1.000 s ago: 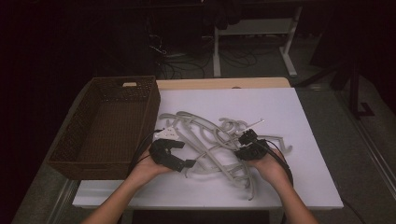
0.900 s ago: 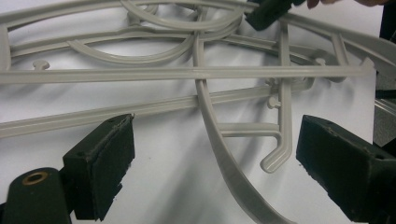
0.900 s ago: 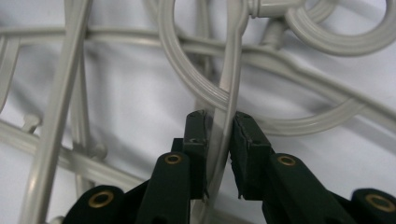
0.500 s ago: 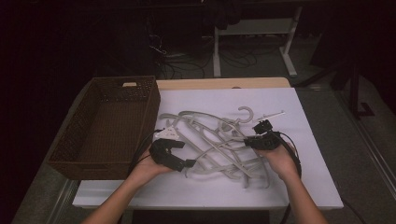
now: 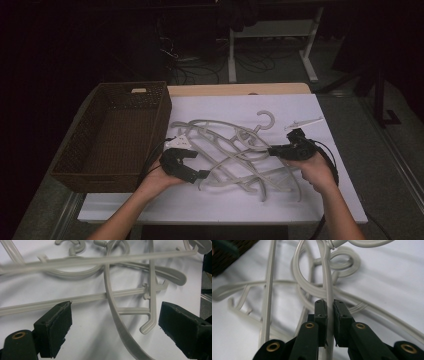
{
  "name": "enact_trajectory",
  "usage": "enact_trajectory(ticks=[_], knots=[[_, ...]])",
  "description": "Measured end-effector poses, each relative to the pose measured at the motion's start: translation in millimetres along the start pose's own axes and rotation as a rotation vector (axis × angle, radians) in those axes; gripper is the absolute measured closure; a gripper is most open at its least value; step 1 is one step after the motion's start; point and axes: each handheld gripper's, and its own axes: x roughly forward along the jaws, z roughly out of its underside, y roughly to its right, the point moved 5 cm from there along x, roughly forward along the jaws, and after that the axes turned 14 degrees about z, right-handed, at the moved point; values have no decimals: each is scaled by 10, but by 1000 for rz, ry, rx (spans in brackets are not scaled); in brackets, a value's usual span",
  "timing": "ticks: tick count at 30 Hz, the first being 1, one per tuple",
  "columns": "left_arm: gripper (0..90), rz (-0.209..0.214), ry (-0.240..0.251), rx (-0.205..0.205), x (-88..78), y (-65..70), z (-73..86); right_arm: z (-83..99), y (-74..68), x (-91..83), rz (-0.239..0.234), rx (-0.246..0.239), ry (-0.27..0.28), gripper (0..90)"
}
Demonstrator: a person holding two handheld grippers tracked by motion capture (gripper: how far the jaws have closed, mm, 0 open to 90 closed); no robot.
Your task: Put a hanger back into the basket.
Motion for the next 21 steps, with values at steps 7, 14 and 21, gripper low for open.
enact_trajectory(ticks=[7,14,21], knots=[[116,10,20,10,-35,45,-52,57,-101,18,-113,-111,-19,815],[115,9,16,9,-32,29,-46,33,-263,156,-200,-232,-48,811],[115,9,8,4,-15,11,-33,14,-268,373,-131,-309,-69,784]])
